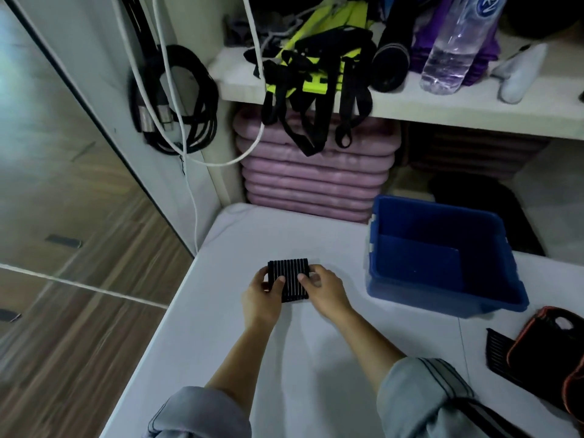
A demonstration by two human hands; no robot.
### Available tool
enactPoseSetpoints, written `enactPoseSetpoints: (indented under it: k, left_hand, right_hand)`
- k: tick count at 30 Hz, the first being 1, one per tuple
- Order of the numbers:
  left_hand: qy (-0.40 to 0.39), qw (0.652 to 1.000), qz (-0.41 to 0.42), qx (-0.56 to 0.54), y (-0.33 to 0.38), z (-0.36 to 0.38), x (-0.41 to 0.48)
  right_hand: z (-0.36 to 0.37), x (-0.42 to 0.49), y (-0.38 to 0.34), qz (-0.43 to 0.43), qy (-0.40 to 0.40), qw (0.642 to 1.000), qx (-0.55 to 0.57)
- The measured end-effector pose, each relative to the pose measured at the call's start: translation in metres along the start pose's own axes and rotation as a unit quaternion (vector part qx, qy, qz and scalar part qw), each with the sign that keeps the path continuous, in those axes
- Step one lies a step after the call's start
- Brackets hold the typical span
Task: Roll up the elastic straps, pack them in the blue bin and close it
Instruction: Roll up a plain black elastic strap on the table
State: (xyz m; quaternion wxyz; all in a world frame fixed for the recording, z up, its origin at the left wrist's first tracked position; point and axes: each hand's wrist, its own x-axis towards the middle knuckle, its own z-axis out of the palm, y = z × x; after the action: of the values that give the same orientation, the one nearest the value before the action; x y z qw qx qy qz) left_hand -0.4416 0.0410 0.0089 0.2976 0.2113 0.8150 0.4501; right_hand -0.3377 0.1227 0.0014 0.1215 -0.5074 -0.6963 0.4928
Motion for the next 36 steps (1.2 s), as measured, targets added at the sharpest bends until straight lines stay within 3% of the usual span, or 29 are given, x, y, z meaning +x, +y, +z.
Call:
enactPoseSetpoints:
  k: [14, 21, 28, 36]
  left_hand:
    - [-0.026, 0.99, -0.017, 0.136, -0.01, -0.007, 0.094]
    - [-0.03, 0.991, -0.007, 0.128, -0.018, -0.006, 0.088]
    - [-0.021, 0.988, 0.051, 0.144, -0.024, -0.011, 0.083]
    - [-0.018, 0.989, 0.058, 0.137, -0.026, -0.012, 0.085]
  right_hand:
    - [0.054, 0.077, -0.012, 0.013, 0.014, 1.0, -0.014]
    - [0.053, 0.078, -0.005, -0.052, -0.01, 0.997, -0.055]
    - [0.051, 0.08, -0.001, -0.065, -0.002, 0.997, -0.049]
    - [0.048, 0.077, 0.001, -0.068, -0.001, 0.997, -0.045]
